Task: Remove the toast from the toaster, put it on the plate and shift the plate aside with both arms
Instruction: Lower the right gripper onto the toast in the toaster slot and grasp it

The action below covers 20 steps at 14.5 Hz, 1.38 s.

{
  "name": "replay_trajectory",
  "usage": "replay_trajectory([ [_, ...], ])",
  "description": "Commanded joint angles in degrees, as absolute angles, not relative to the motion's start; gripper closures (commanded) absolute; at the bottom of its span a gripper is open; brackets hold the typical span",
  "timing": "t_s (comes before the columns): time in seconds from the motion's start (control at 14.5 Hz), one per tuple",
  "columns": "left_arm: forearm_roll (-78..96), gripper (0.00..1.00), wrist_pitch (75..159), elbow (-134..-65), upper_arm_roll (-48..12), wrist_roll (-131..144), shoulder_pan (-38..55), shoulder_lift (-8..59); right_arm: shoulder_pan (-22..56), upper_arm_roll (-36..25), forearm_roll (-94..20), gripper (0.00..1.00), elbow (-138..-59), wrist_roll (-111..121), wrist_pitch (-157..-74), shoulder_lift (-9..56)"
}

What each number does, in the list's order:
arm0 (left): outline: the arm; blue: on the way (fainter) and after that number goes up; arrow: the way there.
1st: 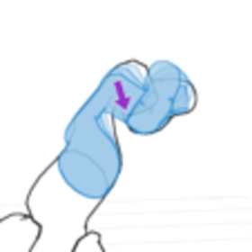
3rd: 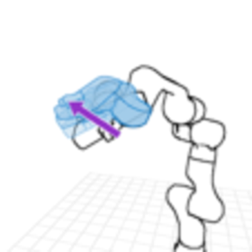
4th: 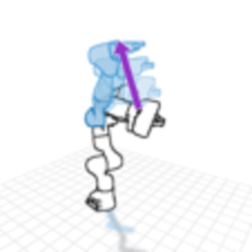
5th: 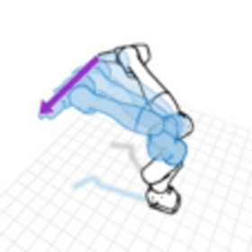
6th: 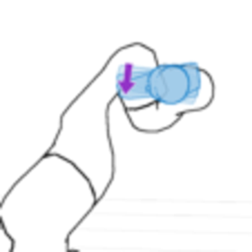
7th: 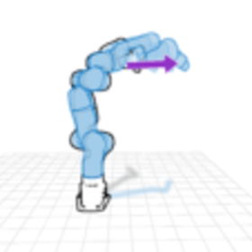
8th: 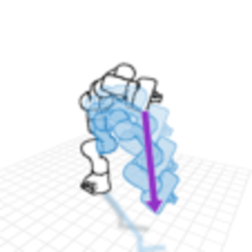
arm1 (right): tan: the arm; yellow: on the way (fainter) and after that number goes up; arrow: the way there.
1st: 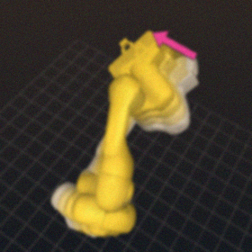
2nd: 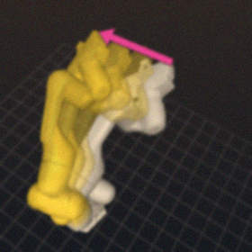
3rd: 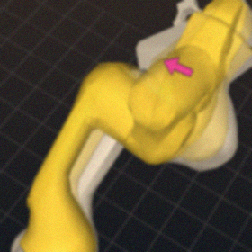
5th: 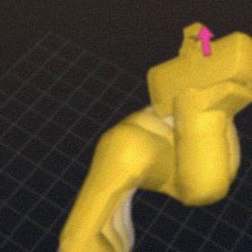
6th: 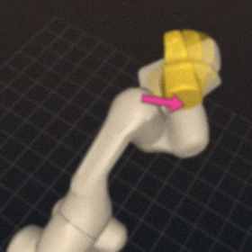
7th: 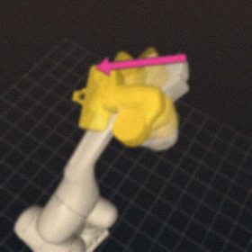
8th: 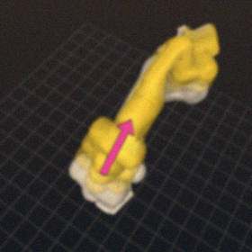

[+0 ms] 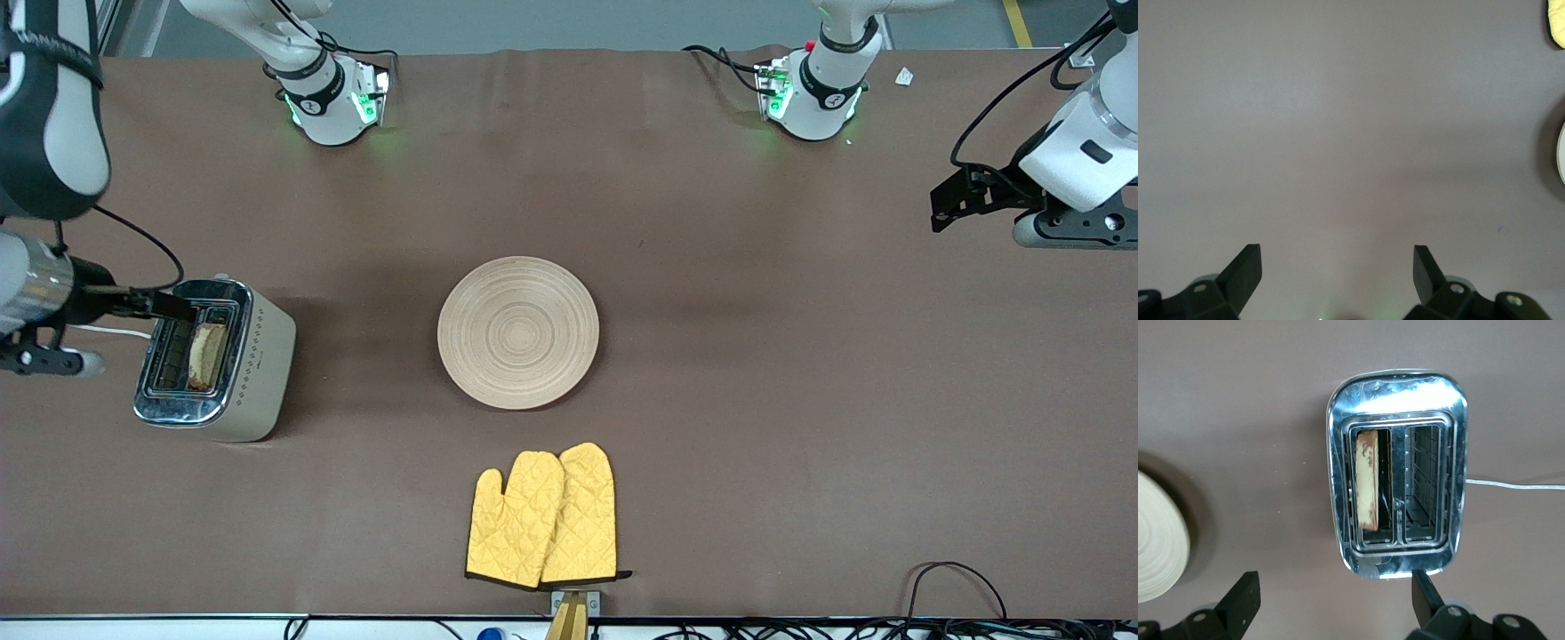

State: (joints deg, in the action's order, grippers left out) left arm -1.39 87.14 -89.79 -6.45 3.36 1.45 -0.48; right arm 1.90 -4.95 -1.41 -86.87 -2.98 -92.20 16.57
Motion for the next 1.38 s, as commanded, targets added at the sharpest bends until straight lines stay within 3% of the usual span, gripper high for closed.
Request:
replay_trajectory([
  [0.0,-1.7,0.00,86.1,-88.2,-6.3,2.5,1.4,0.2,1.2,-5.1,-2.3,0.00,-86.7,-2.5,-93.2,20.7],
  [0.28,-1.7,0.00,86.1,-88.2,-6.3,2.5,1.3,0.2,0.6,-5.1,-2.1,0.03,-86.7,-2.5,-94.7,24.3],
  [0.41,-1.6,0.00,86.1,-88.2,-6.3,2.5,1.3,0.3,-0.2,-5.1,-2.0,0.16,-86.7,-2.5,-95.2,25.5],
  [0.76,-1.6,0.00,86.1,-88.2,-6.3,2.5,1.3,0.2,-0.4,-5.1,-1.8,0.59,-86.7,-1.8,-95.6,26.1],
  [0.97,-1.6,0.00,86.1,-88.2,-6.3,2.5,1.3,0.2,-0.3,-5.1,-1.7,0.78,-86.6,-1.8,-95.5,26.1],
  [1.11,-1.6,0.00,86.1,-88.2,-6.3,2.5,1.3,0.2,-0.1,-5.1,-1.7,0.87,-86.2,-1.8,-95.5,26.0],
  [1.31,-1.6,0.00,86.1,-88.2,-6.3,2.5,1.3,0.2,0.3,-5.0,-1.5,0.89,-84.3,-1.8,-95.0,24.4],
])
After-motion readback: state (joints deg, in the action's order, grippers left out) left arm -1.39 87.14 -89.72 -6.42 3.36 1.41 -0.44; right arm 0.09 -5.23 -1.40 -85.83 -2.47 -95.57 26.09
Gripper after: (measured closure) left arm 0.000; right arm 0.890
